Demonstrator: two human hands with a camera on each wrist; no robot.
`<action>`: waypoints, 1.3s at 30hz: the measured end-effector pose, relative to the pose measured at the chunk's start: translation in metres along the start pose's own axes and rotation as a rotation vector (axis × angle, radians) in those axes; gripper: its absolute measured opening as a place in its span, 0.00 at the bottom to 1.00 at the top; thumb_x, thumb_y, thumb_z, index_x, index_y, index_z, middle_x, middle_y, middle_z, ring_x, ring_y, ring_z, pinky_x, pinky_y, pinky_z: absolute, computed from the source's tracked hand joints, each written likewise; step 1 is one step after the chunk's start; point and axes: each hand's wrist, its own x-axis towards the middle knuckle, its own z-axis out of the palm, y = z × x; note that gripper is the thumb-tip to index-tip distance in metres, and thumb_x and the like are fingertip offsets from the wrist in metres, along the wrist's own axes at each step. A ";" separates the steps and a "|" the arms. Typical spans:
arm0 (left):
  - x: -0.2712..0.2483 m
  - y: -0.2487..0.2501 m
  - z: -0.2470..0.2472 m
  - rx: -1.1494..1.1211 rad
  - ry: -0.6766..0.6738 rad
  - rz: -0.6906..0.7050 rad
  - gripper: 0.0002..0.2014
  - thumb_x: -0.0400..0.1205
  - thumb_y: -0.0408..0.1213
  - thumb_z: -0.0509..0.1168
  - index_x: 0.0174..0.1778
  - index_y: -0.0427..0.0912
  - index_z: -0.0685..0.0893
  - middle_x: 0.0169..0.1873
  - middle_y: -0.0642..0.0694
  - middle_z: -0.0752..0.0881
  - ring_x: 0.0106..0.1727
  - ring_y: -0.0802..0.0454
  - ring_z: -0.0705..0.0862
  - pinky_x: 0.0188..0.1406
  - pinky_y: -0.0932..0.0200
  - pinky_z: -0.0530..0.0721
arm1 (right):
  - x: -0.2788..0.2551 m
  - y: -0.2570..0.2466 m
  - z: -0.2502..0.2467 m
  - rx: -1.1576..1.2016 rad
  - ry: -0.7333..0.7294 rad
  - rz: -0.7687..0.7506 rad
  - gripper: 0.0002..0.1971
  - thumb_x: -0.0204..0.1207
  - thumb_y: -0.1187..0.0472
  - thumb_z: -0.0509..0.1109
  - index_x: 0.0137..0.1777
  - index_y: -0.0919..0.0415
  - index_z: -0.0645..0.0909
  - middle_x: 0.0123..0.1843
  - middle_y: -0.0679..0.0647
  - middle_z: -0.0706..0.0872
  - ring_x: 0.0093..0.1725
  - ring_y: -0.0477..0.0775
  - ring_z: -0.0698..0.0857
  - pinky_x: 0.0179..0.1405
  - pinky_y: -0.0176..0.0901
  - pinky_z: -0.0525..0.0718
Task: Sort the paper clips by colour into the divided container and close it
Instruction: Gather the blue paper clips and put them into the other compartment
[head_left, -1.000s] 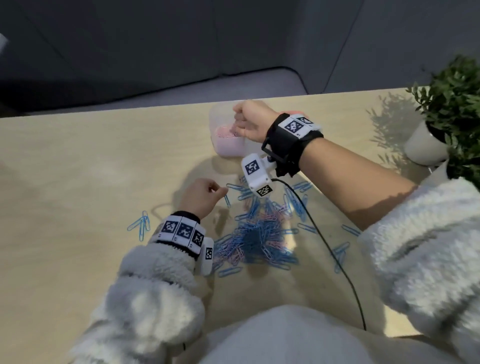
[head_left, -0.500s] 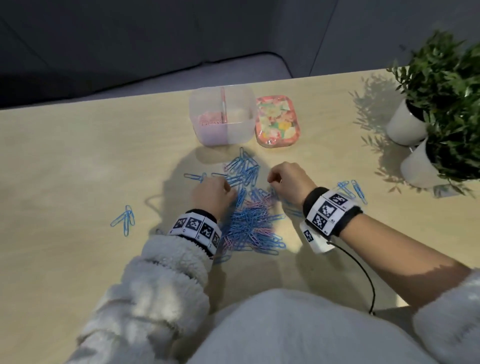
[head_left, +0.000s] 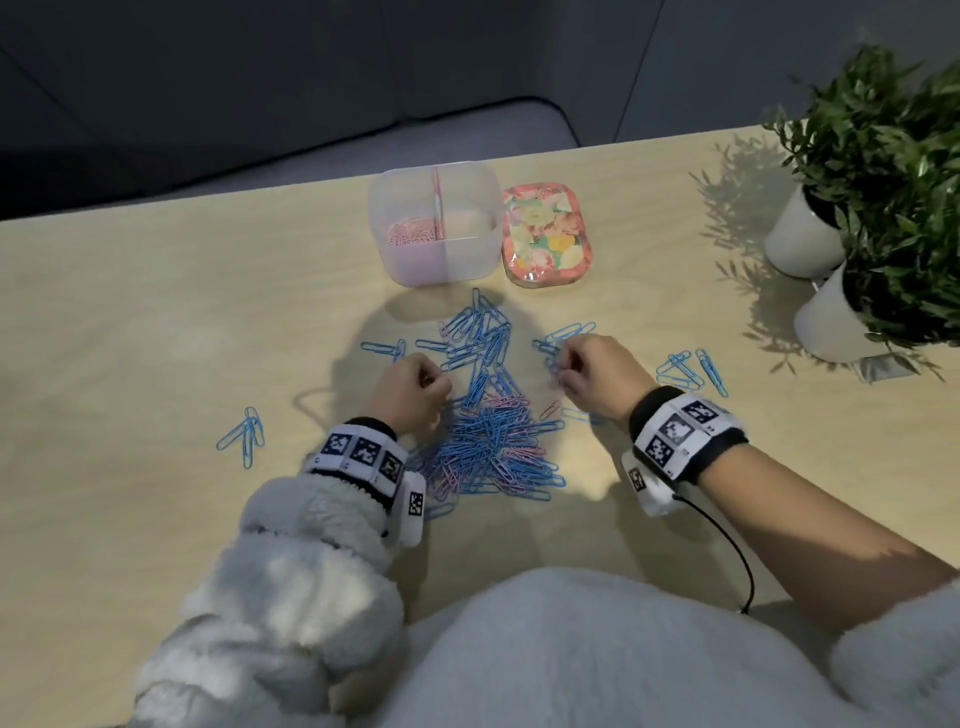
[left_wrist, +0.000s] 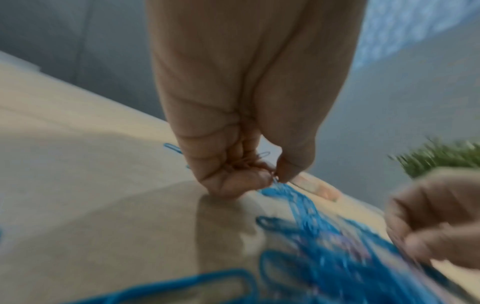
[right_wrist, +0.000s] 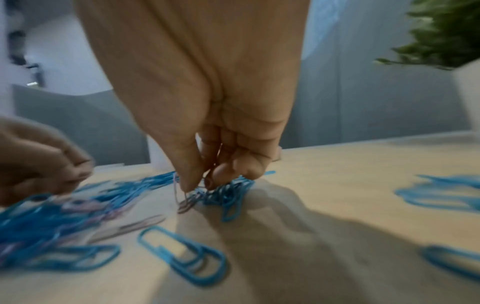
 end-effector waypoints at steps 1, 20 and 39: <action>0.002 0.000 -0.005 -0.083 0.000 -0.004 0.10 0.79 0.30 0.63 0.31 0.44 0.76 0.30 0.45 0.85 0.35 0.50 0.83 0.39 0.56 0.81 | -0.001 0.006 -0.004 0.132 0.032 0.035 0.12 0.69 0.70 0.68 0.30 0.53 0.74 0.32 0.54 0.82 0.35 0.57 0.81 0.40 0.41 0.75; 0.060 0.024 -0.020 -0.207 0.142 -0.127 0.11 0.82 0.42 0.61 0.37 0.40 0.79 0.33 0.43 0.80 0.35 0.46 0.78 0.39 0.55 0.75 | -0.002 -0.001 0.012 0.044 0.101 0.247 0.10 0.69 0.53 0.72 0.35 0.53 0.73 0.37 0.56 0.85 0.41 0.61 0.81 0.37 0.44 0.72; 0.049 0.043 -0.038 -0.035 0.266 0.057 0.12 0.83 0.36 0.53 0.33 0.40 0.70 0.29 0.44 0.71 0.38 0.48 0.70 0.34 0.55 0.64 | -0.012 0.002 0.006 -0.123 0.095 0.181 0.07 0.73 0.53 0.68 0.45 0.55 0.82 0.47 0.59 0.88 0.53 0.63 0.85 0.44 0.46 0.76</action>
